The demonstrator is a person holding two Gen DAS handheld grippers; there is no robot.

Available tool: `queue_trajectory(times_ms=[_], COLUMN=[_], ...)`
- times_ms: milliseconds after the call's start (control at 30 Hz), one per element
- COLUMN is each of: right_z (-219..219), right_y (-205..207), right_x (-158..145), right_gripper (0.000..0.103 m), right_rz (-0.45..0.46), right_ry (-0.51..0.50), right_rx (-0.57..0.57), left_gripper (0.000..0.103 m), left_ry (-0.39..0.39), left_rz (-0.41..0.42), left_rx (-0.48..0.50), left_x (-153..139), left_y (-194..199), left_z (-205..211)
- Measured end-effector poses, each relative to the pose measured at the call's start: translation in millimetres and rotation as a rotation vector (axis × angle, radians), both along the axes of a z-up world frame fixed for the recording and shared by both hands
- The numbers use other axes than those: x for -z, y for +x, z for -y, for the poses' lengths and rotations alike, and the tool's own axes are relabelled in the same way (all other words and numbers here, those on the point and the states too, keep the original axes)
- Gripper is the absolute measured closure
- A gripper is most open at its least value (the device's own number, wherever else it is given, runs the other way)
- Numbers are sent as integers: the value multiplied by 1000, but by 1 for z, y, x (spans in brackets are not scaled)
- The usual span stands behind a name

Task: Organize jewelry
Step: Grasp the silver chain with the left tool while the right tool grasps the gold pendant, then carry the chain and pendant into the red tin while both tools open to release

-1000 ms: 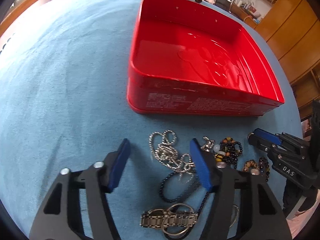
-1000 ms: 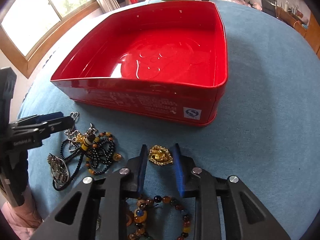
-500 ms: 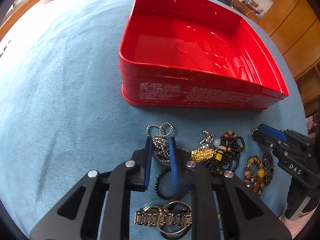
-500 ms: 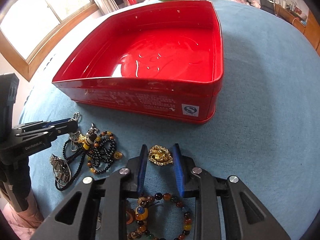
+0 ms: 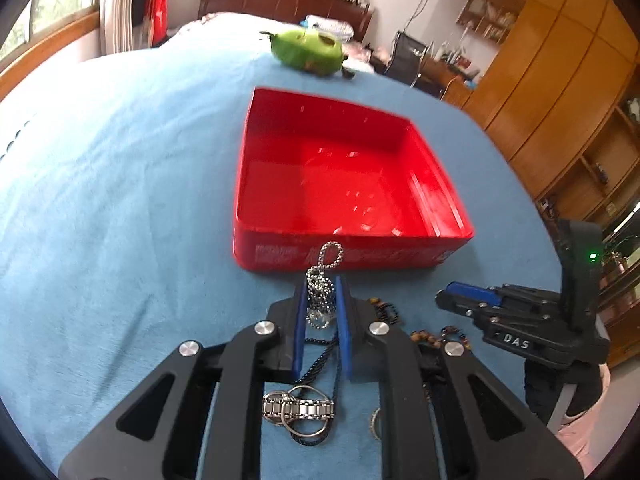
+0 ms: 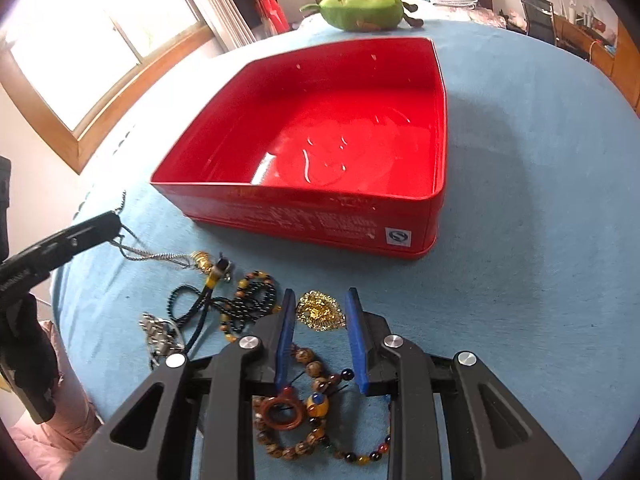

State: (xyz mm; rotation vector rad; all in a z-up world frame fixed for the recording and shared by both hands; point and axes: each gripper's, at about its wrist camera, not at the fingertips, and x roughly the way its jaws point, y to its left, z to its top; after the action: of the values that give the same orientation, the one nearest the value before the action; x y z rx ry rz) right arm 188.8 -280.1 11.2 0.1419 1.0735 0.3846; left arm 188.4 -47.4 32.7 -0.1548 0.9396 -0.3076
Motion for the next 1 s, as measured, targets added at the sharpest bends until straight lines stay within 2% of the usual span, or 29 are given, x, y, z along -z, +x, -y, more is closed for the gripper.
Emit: queue_trajectory(times_ms=[100, 267, 500, 800, 900, 1000], right_z=[-2, -4, -4, -6, -5, -6], right_y=[-3, -6, -4, 36, 59, 77], right_x=[-5, -12, -29, -76, -75, -62], right_gripper=[78, 78, 78, 78, 78, 78], right_rz=[8, 17, 35, 103, 102, 81], right_ry=[-2, 5, 16, 26, 30, 36], right_rx=[-2, -9, -17, -1, 16, 33], left_gripper=[91, 91, 91, 91, 91, 91], left_ry=[-18, -37, -59, -101, -116, -106], left_rz=[38, 88, 118, 195, 187, 168], left_rx=[8, 15, 21, 33, 33, 9], left_x=[-9, -29, -50, -92, -92, -77], left_y=[-11, -29, -36, 3, 29, 56], left_z=[4, -15, -23, -9, -5, -1])
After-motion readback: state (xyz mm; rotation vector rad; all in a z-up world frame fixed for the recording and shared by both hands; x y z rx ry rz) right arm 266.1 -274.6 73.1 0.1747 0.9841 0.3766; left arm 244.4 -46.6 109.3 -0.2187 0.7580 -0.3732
